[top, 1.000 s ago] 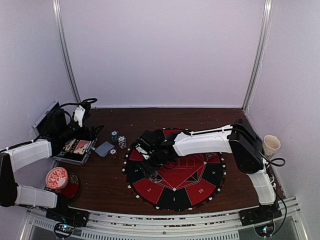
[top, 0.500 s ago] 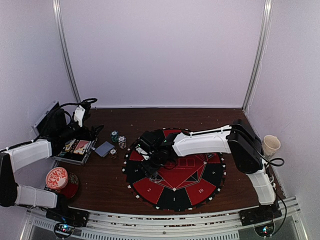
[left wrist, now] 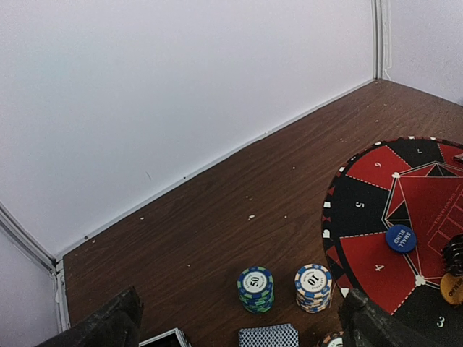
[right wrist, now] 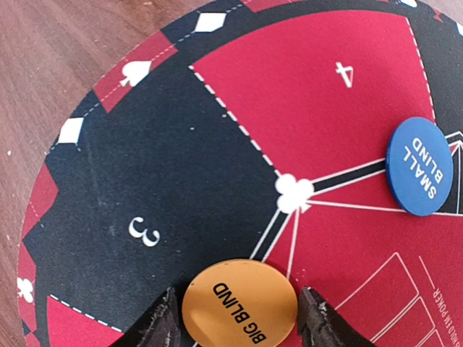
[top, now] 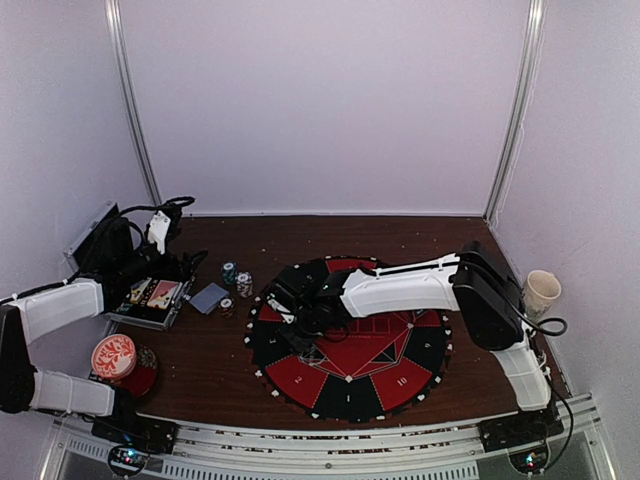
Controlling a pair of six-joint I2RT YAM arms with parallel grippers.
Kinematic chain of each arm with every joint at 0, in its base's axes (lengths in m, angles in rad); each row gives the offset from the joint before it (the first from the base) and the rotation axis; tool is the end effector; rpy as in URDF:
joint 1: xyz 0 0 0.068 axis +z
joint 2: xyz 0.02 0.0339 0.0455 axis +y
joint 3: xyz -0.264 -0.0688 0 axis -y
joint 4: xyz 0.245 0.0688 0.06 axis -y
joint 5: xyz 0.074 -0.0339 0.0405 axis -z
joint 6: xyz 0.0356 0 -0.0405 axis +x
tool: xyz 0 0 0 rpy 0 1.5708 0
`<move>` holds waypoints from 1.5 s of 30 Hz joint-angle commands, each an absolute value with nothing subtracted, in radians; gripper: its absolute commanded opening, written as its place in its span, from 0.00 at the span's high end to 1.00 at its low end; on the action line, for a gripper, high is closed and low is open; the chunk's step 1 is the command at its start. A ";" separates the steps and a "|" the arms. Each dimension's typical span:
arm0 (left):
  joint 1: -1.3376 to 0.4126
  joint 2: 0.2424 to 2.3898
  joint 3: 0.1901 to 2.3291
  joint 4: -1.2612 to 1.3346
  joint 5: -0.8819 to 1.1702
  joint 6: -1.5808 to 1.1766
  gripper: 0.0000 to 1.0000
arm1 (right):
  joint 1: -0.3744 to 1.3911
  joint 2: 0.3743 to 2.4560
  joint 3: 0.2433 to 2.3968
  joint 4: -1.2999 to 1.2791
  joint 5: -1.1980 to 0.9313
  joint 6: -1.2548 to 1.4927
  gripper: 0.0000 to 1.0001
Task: Distribute texas hold em gaming equipment
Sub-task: Move the big blind button to position 10.
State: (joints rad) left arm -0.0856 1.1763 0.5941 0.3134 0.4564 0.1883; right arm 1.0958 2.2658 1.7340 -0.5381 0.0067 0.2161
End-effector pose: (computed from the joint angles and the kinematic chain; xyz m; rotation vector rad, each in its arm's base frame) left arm 0.2560 -0.0377 0.2445 0.5604 1.7370 -0.3466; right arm 0.2212 0.4297 0.1476 -1.1520 2.4535 0.4157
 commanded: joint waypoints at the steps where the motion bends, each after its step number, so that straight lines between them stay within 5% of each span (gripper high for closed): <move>1: -0.080 1.183 0.611 0.344 0.465 0.182 0.02 | 1.112 2.291 1.752 -0.555 0.046 0.223 0.44; 21: -0.079 1.183 0.611 0.344 0.466 0.182 0.02 | 1.027 2.102 1.597 -0.444 0.184 0.270 0.50; 45: -0.079 1.182 0.612 0.337 0.456 0.184 0.02 | 1.017 1.513 0.808 -0.263 0.193 0.420 0.50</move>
State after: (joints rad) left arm -0.0856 1.1782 0.5945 0.3130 0.4553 0.1883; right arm 1.0142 1.5459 0.8463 -0.3218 0.1989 0.3828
